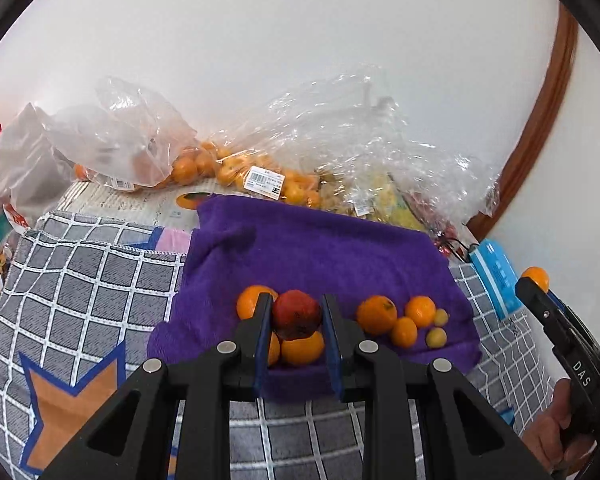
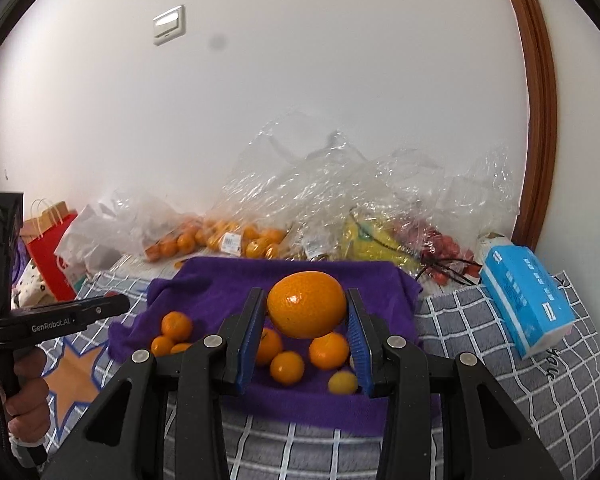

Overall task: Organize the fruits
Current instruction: 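Carry the orange and red fruit over the purple towel with both tools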

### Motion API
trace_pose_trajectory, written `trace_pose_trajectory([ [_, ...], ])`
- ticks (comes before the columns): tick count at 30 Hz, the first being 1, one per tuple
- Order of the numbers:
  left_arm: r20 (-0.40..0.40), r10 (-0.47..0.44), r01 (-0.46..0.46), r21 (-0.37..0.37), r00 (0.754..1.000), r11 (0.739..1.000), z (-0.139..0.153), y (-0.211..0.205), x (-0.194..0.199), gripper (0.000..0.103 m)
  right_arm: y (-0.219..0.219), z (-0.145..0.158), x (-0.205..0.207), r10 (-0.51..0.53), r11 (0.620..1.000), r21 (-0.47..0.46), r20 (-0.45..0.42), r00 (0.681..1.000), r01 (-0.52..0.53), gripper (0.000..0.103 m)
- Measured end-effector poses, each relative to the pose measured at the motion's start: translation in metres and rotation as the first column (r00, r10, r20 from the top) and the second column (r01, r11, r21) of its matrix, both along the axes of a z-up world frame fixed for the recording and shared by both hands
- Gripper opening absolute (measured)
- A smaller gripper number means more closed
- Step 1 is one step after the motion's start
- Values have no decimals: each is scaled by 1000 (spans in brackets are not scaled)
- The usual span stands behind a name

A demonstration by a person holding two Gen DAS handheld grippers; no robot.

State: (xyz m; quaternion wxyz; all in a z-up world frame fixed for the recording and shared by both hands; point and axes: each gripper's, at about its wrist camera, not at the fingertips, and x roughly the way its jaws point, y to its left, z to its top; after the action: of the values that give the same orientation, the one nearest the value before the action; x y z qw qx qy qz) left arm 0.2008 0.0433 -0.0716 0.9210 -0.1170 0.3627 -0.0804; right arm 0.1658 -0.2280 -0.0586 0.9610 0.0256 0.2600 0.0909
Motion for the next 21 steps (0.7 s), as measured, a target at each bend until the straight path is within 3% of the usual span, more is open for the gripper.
trace_pose_trajectory([
  [9,-37,15,-16,-20,999,1000,-13,-10,38,23,-4,-22,36,6,1000,-7,-40,999,-6,40],
  [21,-69,-37,33,-53,997,998,-59,-28,65,23,-7,-72,54,62,997,-38,-221,973,-72,40],
])
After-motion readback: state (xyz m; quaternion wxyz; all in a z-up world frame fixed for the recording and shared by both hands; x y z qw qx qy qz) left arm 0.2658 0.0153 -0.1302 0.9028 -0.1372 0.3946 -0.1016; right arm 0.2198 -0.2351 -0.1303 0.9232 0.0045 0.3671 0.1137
